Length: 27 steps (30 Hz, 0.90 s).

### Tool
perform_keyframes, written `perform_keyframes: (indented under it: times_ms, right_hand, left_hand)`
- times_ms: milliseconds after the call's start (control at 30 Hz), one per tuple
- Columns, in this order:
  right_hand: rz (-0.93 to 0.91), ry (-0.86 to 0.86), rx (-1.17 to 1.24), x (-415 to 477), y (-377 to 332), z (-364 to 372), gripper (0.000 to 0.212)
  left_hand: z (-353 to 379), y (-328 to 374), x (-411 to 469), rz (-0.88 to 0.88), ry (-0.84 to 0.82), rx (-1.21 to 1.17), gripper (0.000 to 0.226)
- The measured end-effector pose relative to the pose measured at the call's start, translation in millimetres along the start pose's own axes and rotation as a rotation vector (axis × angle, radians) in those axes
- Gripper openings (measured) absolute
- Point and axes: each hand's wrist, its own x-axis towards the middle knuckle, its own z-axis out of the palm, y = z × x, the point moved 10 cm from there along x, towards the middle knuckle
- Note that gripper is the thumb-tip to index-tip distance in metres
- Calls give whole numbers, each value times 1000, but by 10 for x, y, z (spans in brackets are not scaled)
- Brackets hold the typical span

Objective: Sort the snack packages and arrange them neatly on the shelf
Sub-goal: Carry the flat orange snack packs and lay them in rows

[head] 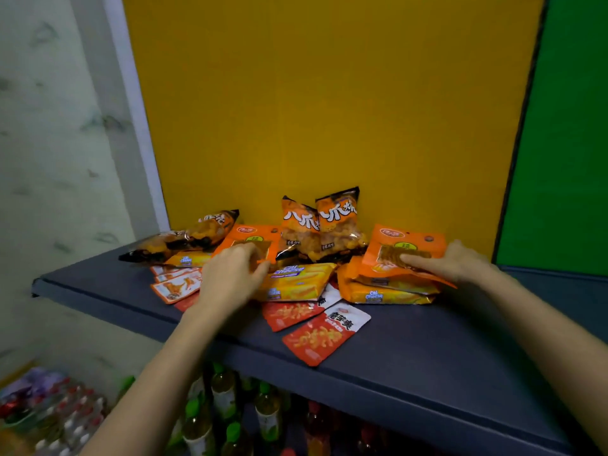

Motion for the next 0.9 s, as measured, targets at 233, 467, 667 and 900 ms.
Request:
perform_keyframes:
  times_ms: [233,467,667,900]
  right_hand:
    - [132,-39,390,-186,-28,108,70]
    - [246,50,351,-217,46,-11,52]
    - [201,120,308,-197,-47,-200,37]
    - [72,223,381,-274,-256,-377,36]
  left_hand:
    - [215,-611,330,-27,-62,-29,35]
    - [462,-902,555,-80,-186,-98,44]
    - [680,-956,720,-139,-268,-90,62]
    - [829,-987,898,-178,-323,-50,93]
